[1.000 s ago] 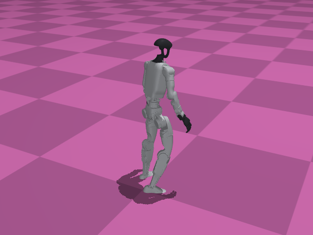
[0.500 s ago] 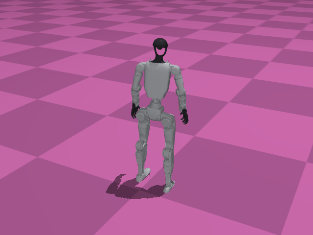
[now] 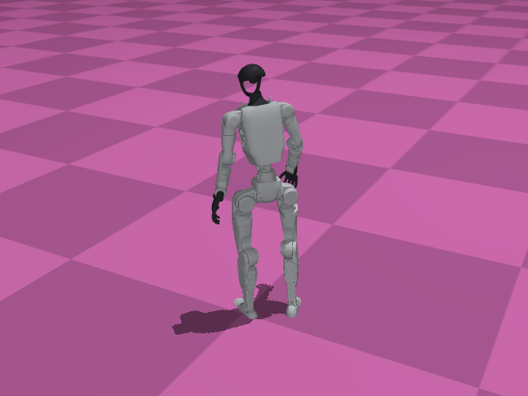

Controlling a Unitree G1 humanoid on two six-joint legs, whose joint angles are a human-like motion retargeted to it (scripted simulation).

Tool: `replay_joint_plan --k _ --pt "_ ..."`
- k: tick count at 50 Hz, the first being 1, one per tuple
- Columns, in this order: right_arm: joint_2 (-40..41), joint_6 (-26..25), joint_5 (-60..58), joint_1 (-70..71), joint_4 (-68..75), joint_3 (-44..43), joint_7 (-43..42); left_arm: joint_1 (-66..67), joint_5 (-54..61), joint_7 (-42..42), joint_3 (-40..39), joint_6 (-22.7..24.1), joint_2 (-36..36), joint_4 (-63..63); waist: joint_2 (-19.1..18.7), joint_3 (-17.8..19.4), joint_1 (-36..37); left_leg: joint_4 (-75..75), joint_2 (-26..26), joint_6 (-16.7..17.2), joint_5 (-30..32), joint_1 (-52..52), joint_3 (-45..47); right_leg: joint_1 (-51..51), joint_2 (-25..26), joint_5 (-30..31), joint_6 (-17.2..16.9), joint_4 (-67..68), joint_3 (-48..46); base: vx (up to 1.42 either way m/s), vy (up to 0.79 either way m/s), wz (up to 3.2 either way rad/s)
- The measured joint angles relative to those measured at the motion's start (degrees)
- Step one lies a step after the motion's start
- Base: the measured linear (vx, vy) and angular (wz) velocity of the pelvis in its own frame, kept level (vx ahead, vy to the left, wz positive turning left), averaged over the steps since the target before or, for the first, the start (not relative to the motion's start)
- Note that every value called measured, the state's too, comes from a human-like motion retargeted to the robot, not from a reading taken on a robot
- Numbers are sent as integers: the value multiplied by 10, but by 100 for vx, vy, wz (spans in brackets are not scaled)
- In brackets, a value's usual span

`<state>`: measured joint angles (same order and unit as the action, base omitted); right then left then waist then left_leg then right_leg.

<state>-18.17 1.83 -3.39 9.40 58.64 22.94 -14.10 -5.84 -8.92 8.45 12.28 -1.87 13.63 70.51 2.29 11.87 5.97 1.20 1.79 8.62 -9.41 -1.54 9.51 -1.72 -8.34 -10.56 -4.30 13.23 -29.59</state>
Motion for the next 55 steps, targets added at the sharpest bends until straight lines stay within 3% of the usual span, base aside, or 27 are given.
replay_joint_plan --k 5,11,16,19,28,38,45,50,55 --pt "4 6 -5 -2 1 6 -9 15 0 9 6 6 10 0 -6 7 -3 -17 2 -2 -1 -6 -56 43 6 -32 15 100 106 4 5 100" --pt "3 6 -6 -7 -3 9 -13 31 11 17 6 7 9 -13 -10 7 -13 -34 -7 -4 -1 -7 -119 58 22 -34 17 80 204 4 -1 95" --pt "7 6 -7 -9 0 16 -14 42 21 21 15 19 5 -37 0 6 -26 -24 -27 -7 5 -12 -175 54 54 -5 -7 20 353 2 -8 107" --pt "11 5 -11 -11 3 19 -10 41 17 20 18 26 4 -47 9 2 -24 -13 -42 -6 15 -11 -203 45 57 31 -19 -9 392 0 -12 96" --pt "9 8 -25 -17 7 31 11 11 -14 28 -5 32 -5 -60 13 -6 32 22 -57 -6 48 12 -252 25 22 48 -36 -68 297 -7 -15 85" --pt "2 -23 -31 31 35 39 14 -8 -11 13 -2 3 -3 -73 32 4 26 -92 -41 -59 -23 46 27 28 -19 39 -46 -63 176 -9 -8 119" --pt "10 -17 -22 31 29 20 7 2 -5 11 -13 -2 -3 -34 35 -18 5 -112 -8 -40 -51 13 136 18 -21 30 -51 -69 93 -2 3 108" --pt "4 -4 -21 17 2 3 7 1 7 9 -18 3 -7 -5 21 -22 -7 -49 2 -11 -31 -13 114 5 -10 26 -47 -65 35 0 11 99" --pt "-5 -3 -12 -2 -27 -25 0 2 13 8 0 4 -3 -7 5 -4 -15 -30 8 -7 -24 -24 52 9 -9 8 -3 -1 35 1 12 100"
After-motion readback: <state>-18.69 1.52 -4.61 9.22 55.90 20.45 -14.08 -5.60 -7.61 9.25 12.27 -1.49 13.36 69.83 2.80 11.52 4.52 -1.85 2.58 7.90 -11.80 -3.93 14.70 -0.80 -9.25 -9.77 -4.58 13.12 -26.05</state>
